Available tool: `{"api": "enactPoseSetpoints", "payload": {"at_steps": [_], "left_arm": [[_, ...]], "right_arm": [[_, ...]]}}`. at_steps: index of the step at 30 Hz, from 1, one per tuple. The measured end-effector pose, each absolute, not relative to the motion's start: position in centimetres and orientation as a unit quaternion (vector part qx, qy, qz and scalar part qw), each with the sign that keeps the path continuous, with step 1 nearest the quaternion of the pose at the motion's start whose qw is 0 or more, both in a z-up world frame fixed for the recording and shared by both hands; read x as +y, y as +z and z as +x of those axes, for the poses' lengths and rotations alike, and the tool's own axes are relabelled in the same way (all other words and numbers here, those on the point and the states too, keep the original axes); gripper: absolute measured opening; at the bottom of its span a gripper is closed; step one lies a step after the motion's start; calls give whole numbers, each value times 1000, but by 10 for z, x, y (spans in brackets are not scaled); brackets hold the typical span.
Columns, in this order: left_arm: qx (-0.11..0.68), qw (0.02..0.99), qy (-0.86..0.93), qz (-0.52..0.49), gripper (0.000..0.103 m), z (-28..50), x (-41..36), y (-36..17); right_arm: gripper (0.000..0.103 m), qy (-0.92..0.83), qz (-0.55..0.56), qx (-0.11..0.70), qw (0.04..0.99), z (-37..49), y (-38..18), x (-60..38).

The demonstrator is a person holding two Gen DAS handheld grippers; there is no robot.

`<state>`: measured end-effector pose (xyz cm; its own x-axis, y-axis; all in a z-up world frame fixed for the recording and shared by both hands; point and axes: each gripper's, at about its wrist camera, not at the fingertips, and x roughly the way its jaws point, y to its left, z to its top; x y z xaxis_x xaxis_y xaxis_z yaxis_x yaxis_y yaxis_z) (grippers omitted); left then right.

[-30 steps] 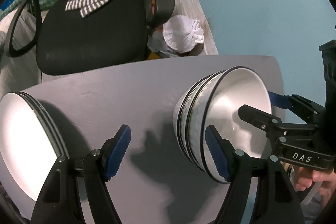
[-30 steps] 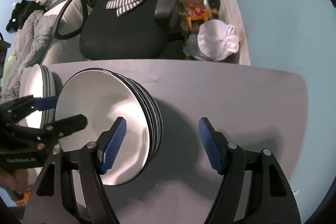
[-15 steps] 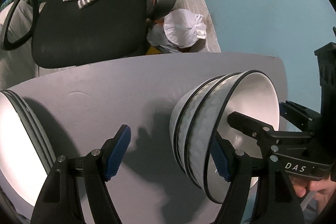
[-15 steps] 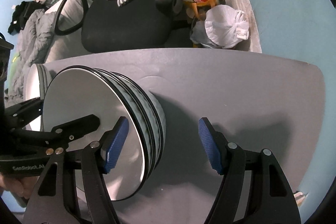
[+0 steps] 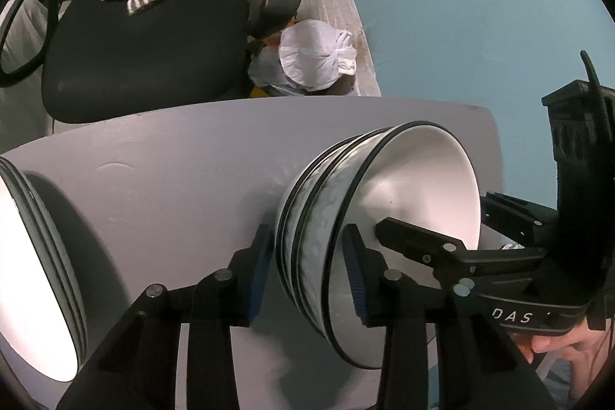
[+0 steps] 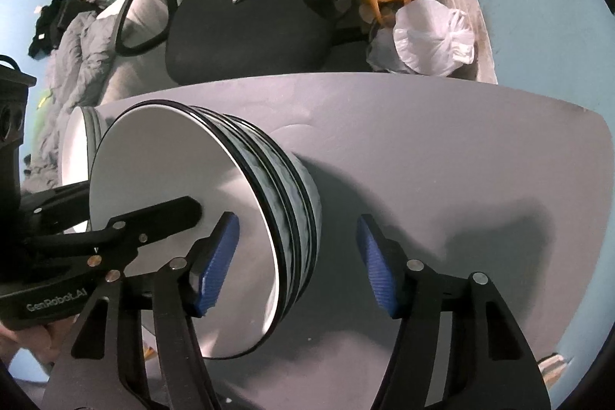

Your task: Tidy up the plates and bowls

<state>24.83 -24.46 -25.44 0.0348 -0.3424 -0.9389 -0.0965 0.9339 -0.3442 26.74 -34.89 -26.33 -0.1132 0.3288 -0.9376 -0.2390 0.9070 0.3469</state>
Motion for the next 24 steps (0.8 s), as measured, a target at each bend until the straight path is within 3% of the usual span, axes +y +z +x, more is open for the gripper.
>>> {"api": "enactPoseSetpoints", "payload": {"at_steps": [10,15,24], "left_arm": [[693,698,-80,-160,34,245,-244,-253],[693,696,-71,-171,30,242,-241,-252],[698,688,-60,-191,25,244,-233,-253]], "right_arm": [[63,210,43,721,659,267,-263,-350],[35,204,68,731,647,271,-261,-351],[27,207,60,743,634,274,-261,-350]]}}
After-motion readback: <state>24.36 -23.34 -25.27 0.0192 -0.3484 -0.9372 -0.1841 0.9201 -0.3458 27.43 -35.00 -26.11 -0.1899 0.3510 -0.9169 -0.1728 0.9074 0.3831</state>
